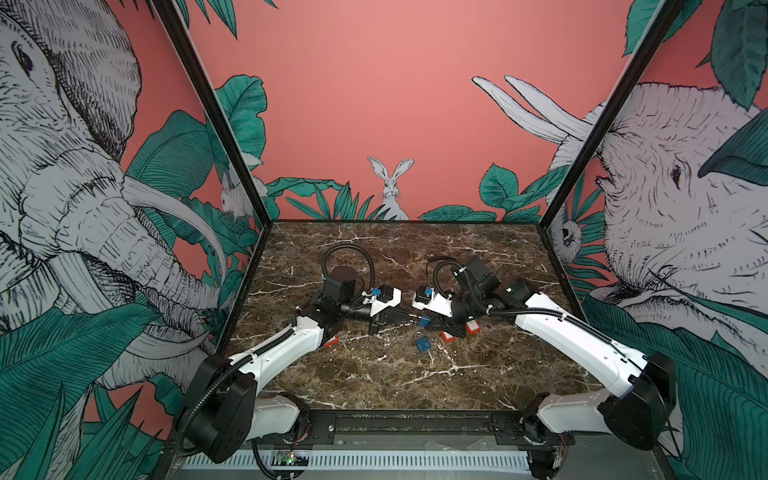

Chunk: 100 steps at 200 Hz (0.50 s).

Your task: Lock with the key

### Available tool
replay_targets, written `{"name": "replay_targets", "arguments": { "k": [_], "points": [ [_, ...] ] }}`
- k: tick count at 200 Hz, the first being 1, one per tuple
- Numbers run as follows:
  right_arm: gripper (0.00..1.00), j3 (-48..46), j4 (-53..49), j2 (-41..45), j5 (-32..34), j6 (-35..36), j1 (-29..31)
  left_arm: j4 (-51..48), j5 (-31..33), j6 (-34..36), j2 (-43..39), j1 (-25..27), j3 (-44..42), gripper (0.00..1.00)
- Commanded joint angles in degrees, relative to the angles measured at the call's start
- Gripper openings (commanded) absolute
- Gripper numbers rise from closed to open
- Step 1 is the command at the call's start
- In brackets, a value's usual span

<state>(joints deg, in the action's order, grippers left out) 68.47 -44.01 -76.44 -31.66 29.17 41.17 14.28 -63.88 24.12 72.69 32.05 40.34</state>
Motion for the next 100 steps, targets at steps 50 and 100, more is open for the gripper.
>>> {"name": "replay_targets", "arguments": {
  "k": [50, 100],
  "points": [
    [0.00, 2.77, 4.06, -0.12, -9.74, 0.84, 1.06, -4.67, -0.06, 9.91, -3.15, 2.00, 0.95, 0.00],
    [0.00, 2.11, 5.85, 0.40, -10.00, 0.58, 0.76, -3.28, 0.19, 9.71, -3.95, 2.31, 0.17, 0.00]
  ]
}}
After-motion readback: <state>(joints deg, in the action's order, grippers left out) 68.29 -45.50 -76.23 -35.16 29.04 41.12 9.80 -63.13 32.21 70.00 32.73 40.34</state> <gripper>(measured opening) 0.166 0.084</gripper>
